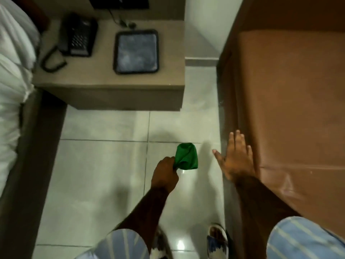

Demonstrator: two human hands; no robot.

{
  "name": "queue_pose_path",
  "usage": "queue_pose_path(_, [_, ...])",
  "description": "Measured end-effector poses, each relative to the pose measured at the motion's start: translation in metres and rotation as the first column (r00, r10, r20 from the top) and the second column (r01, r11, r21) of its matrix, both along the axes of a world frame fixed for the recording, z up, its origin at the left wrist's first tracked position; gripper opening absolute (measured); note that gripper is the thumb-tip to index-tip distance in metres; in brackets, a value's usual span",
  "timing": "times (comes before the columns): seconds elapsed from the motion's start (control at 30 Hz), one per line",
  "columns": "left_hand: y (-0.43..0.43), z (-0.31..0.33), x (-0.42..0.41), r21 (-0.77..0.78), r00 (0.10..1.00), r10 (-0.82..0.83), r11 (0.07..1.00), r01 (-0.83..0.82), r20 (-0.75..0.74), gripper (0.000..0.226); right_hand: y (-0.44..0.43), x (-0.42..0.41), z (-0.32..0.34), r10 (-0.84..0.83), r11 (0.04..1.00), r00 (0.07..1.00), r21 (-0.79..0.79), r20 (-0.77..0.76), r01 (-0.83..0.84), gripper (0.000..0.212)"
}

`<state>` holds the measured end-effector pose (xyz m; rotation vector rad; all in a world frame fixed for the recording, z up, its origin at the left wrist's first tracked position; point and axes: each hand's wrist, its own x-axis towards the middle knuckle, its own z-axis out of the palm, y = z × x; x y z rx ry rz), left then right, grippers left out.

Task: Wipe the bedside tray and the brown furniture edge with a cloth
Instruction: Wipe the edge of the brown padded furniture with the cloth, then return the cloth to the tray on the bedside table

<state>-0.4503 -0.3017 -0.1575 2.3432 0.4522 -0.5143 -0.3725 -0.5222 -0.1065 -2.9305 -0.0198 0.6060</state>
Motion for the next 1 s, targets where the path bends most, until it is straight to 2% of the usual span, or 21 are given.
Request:
queue_pose_path(0.13, [0.070, 0.062, 0.035, 0.112, 0.995, -0.065, 0.992, 0.056, 0.074, 0.016, 0.065, 0.033, 0.049, 0.131, 0.985, 0.990, 0.122, -0.049, -0.125, 0.089])
queue_pose_path(0.23, [0.110, 0.097, 0.073, 0.208, 0.990, -0.085, 0.976, 0.059, 0.116, 0.019, 0.099, 0.062, 0.071, 0.174, 0.972, 0.985, 0.162, 0.002, -0.172, 0.087])
queue_pose_path(0.47, [0.176, 0.130, 0.194, 0.401, 0.969, -0.195, 0.908, 0.120, 0.151, 0.030, 0.156, 0.174, 0.086, 0.221, 0.931, 0.975, 0.295, 0.005, -0.213, 0.090])
queue_pose_path(0.57, [0.201, 0.128, 0.261, 0.464, 0.966, -0.215, 0.877, 0.125, 0.145, 0.038, 0.170, 0.238, 0.069, 0.242, 0.911, 0.970, 0.338, 0.023, -0.235, 0.087])
queue_pose_path(0.77, [0.230, 0.099, 0.378, 0.573, 0.965, -0.255, 0.801, 0.175, 0.062, 0.041, 0.192, 0.320, 0.020, 0.273, 0.912, 0.960, 0.332, -0.056, -0.240, 0.069])
queue_pose_path(0.9, [0.235, 0.063, 0.427, 0.597, 0.942, -0.336, 0.750, 0.285, -0.029, 0.051, 0.217, 0.352, -0.024, 0.315, 0.912, 0.946, 0.300, -0.075, -0.280, 0.068])
queue_pose_path(1.0, [0.236, 0.030, 0.434, 0.568, 0.932, -0.359, 0.758, 0.320, -0.046, 0.052, 0.230, 0.359, -0.059, 0.345, 0.907, 0.938, 0.266, -0.024, -0.327, 0.069])
